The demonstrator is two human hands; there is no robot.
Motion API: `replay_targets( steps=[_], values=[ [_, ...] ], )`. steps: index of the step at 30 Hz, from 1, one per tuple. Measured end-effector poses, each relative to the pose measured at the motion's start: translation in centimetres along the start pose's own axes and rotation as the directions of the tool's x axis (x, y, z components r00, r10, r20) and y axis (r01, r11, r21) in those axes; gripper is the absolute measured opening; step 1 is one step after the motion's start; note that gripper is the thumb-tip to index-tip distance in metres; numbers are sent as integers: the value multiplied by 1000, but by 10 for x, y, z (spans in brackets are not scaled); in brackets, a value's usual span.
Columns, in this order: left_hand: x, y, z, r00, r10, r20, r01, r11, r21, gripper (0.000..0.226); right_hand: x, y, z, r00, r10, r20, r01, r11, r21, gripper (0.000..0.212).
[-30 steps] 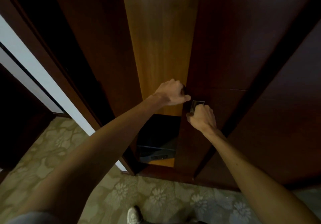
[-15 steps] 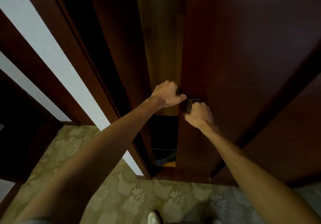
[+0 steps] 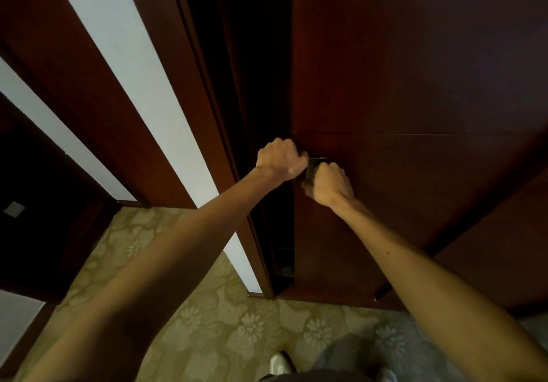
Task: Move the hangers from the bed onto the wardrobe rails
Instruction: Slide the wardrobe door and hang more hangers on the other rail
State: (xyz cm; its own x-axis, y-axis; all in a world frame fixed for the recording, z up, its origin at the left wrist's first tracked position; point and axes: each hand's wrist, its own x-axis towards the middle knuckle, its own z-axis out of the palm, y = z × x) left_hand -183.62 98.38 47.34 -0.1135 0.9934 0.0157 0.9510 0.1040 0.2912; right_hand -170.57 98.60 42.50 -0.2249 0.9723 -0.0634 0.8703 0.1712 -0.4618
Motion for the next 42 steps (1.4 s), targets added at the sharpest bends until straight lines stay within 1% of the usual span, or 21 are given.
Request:
replay_targets(
  steps=[3, 5, 7, 10, 13, 14, 20, 23, 27, 31, 33, 35, 38, 40, 41, 42],
  values=[
    [-6, -11, -3, 997, -59, 59, 60, 998, -17, 41, 2, -12, 4, 998, -43, 35, 42, 999, 20, 34],
    [-11, -16, -6, 992, -83, 94, 83, 997, 3, 43, 2, -20, 7, 996, -76, 49, 75, 997, 20, 33],
    [-14, -21, -6, 991, -94, 95, 91, 995, 35, 40, 3, -28, 9, 994, -92, 55, 91, 996, 22, 32],
    [-14, -26, -4, 992, -99, 72, 90, 989, 113, 30, 4, -41, 14, 994, -92, 56, 91, 995, 29, 31],
    [-17, -26, -4, 993, -96, 74, 77, 968, 237, 29, 6, -50, 19, 991, -117, 66, 116, 993, 24, 15],
    [-17, -26, -4, 994, -88, 70, 66, 960, 273, 30, 7, -52, 21, 990, -121, 74, 119, 992, 33, 13],
    [-14, -33, -3, 998, -65, 24, 53, 933, 356, 36, 11, -62, 27, 988, -117, 104, 110, 991, 73, 14],
    [-15, -37, -2, 999, -34, 2, 30, 924, 382, 35, 13, -65, 29, 984, -137, 117, 126, 988, 90, 23],
    [-14, -40, -2, 1000, -10, -20, 17, 912, 411, 28, 15, -68, 31, 976, -171, 138, 158, 982, 102, 25],
    [-15, -42, -2, 1000, 0, -27, 12, 904, 428, 23, 16, -73, 32, 970, -195, 145, 181, 978, 104, 17],
    [-18, -41, -4, 1000, 4, -24, 6, 906, 423, 22, 17, -71, 32, 970, -187, 154, 172, 980, 103, 22],
    [-20, -38, -6, 1000, -2, -14, 7, 926, 378, 24, 13, -70, 29, 970, -175, 168, 162, 983, 83, 30],
    [-25, -35, -10, 1000, -21, -5, 21, 952, 307, 25, 8, -64, 26, 968, -151, 201, 141, 988, 65, 33],
    [-28, -32, -14, 999, -20, -32, 28, 962, 271, 26, 5, -51, 26, 969, -169, 180, 157, 984, 79, 24],
    [-30, -29, -16, 998, -23, -51, 36, 966, 258, 26, 4, -42, 26, 972, -162, 172, 149, 985, 85, 13],
    [-30, -28, -17, 997, -21, -74, 39, 969, 245, 25, 1, -34, 22, 980, -122, 160, 107, 989, 100, 12]
  ],
)
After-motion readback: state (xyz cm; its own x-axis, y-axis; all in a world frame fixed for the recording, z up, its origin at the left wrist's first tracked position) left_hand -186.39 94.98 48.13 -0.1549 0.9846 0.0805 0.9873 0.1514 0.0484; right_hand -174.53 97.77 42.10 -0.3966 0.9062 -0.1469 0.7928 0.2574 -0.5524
